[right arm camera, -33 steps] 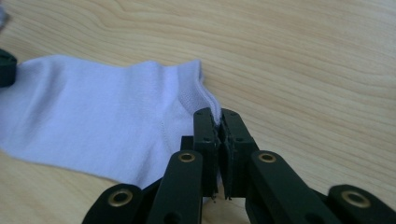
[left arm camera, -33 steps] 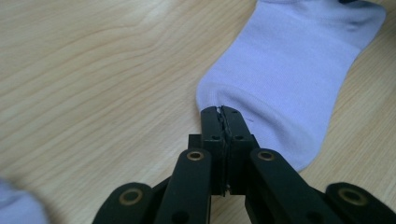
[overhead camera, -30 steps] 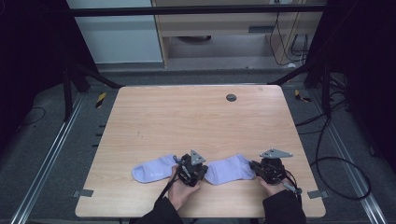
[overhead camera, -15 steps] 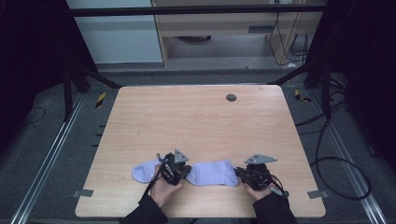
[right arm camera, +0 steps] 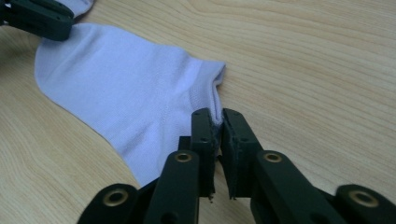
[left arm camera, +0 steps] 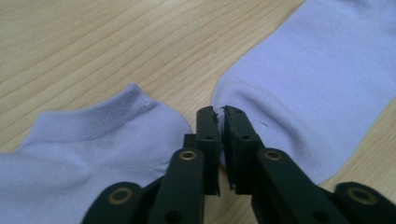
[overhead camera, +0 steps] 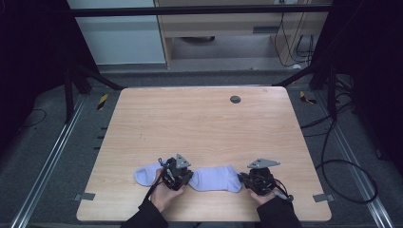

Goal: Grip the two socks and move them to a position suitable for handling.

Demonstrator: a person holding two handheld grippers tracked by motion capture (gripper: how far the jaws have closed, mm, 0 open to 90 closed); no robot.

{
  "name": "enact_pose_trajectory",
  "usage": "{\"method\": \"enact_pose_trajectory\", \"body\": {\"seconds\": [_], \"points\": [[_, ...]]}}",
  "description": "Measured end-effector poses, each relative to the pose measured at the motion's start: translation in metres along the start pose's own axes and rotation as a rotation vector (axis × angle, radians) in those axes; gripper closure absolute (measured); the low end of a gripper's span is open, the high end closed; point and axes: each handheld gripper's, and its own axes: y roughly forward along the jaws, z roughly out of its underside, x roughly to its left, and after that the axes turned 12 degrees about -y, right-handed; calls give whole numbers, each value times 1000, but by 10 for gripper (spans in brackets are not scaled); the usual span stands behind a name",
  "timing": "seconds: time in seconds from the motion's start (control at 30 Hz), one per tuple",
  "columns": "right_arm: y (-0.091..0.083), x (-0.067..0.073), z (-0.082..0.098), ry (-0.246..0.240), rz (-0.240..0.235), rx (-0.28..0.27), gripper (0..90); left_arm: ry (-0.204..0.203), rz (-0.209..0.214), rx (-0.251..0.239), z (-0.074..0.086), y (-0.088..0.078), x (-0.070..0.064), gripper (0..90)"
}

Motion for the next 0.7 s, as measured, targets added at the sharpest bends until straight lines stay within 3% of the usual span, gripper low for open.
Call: {"method": "enact_pose_trajectory", "body": {"seconds": [0.2,0.37,0.43,0.7], "points": [[-6,-2,0,10,20,-41,745,-36,-7,-63,-2,-16,9,698],[-14,-7,-1,19,50,-85,692,-65,-12,-121,-1,-39,23,636],[-16,-9,-2,21,57,-101,672,-96,-13,-142,2,-48,31,605],[-20,-10,-13,12,67,-152,587,-134,-46,-165,16,-68,57,519]]}}
